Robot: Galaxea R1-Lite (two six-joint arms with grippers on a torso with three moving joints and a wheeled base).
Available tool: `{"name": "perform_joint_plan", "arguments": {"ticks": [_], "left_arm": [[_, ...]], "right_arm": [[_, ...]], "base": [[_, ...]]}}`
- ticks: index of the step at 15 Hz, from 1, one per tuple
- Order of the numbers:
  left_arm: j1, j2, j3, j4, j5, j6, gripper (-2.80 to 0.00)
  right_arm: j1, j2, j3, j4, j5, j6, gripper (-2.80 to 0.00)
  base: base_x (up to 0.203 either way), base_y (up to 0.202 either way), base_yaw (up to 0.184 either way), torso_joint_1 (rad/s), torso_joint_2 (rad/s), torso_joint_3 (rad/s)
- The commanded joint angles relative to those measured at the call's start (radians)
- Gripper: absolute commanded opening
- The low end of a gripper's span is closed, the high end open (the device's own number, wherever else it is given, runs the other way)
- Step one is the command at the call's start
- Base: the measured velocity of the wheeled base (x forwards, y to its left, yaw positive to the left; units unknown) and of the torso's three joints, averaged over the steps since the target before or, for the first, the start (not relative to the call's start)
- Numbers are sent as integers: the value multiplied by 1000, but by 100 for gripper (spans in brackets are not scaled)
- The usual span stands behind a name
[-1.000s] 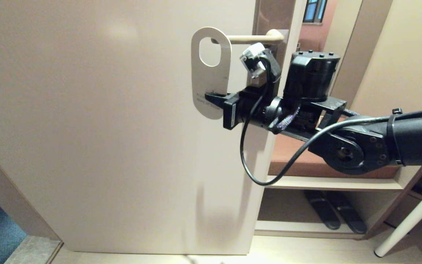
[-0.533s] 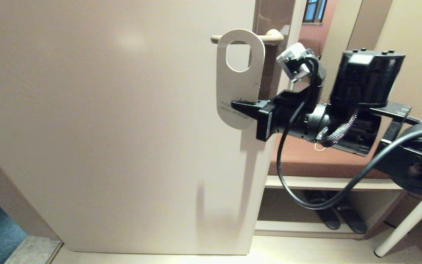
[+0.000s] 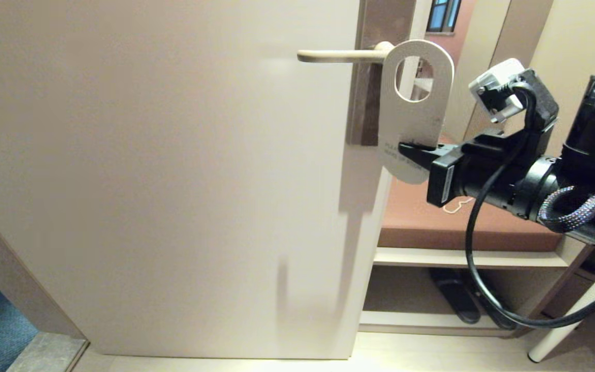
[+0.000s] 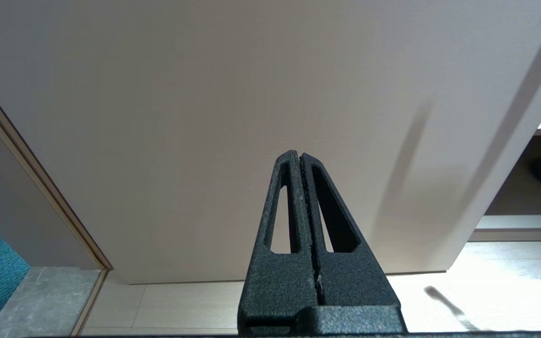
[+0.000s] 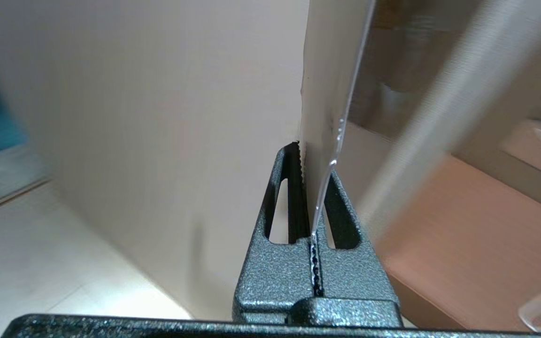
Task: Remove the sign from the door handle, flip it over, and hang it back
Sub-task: Hand it to the other hand
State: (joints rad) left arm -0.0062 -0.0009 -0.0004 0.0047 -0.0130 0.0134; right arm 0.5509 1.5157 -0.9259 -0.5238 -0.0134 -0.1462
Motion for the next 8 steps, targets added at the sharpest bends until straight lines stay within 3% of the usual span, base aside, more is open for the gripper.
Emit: {"name": "perform_joint_plan", "arguments": {"ticks": [1,4,8], "left_arm": [[0,1,0,0,0,0,-280],[0,1,0,-1,-1,0,-280],[0,1,0,0,1,0,-280]], "right_arm": [[-1,-38,17,-4,-4,-5,-280],[24,-38,21,-4,26,-37,-280],[43,-37,22,-3,153,-40,-280]], "base": [[0,0,0,0,0,0],[0,0,0,0,0,0],[0,0,0,0,0,0]]}}
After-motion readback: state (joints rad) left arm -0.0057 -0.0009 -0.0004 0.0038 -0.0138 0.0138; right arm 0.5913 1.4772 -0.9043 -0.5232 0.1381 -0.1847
